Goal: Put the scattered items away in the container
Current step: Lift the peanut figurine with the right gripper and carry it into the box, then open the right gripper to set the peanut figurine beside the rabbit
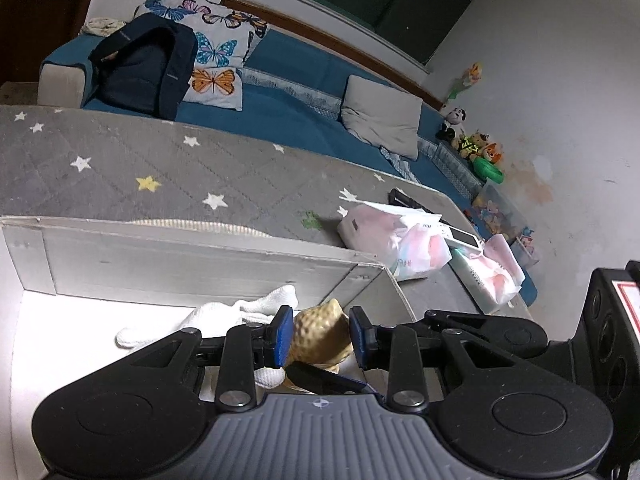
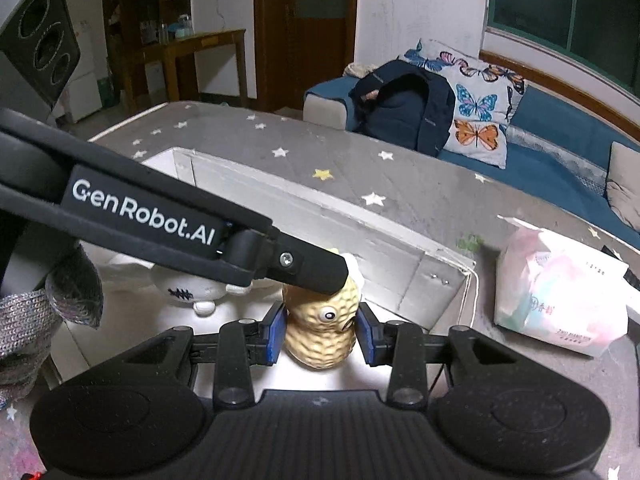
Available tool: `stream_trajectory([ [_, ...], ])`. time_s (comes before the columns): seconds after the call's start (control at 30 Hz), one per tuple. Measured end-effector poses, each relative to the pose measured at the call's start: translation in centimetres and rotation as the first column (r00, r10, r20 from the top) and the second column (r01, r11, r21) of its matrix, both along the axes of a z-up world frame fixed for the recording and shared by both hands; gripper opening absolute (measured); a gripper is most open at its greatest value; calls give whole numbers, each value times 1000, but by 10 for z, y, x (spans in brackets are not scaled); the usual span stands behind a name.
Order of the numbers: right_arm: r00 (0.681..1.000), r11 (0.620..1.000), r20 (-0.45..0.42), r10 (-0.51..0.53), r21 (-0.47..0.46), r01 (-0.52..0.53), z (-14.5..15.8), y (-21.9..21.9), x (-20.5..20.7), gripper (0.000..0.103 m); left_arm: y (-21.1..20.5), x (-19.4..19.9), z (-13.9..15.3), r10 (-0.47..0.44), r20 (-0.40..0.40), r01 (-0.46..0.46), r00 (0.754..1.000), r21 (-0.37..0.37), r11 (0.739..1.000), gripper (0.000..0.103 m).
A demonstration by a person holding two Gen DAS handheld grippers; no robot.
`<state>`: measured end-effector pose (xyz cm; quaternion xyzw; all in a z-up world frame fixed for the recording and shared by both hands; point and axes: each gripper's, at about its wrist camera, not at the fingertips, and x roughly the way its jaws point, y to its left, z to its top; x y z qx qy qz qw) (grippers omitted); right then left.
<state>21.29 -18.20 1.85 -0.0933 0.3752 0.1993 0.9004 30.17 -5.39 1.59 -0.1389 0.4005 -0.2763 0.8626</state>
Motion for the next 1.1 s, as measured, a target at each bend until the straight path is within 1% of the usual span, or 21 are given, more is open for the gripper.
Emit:
stream_trajectory([
  [0.23, 1000, 999, -1, 9, -43, -9, 1, 3, 2, 38, -3, -4, 2, -7, 1, 7, 1000, 1, 1000, 33],
  [0.27, 1000, 999, 0, 11, -43, -11, 2, 2, 1, 40, -4, -4, 2, -8, 5, 8, 1000, 3, 1000, 33],
  [0.37, 1000, 1000, 10, 5, -23, -5, 4, 0, -1, 48, -4, -6, 3, -8, 6, 8, 1000, 2, 1000, 33],
  [0.63, 999, 1000, 35, -14, 22, 13, 13, -10, -13, 54, 1, -19, 10, 12, 20, -11, 1000, -17, 1000, 33],
  [0.67, 999, 1000, 39, -15, 28, 14, 15, -10, -16, 55, 2, -22, 11, 13, 23, -13, 1000, -16, 1000, 33],
  [0.87, 996, 998, 81, -31, 48, 27, 25, -15, -39, 55, 8, -45, 23, 28, 51, -27, 998, -20, 999, 33],
  [1.1, 986, 994, 147, -72, 98, 58, 42, -25, -82, 56, 24, -81, 31, 60, 68, -56, 996, -49, 997, 33],
])
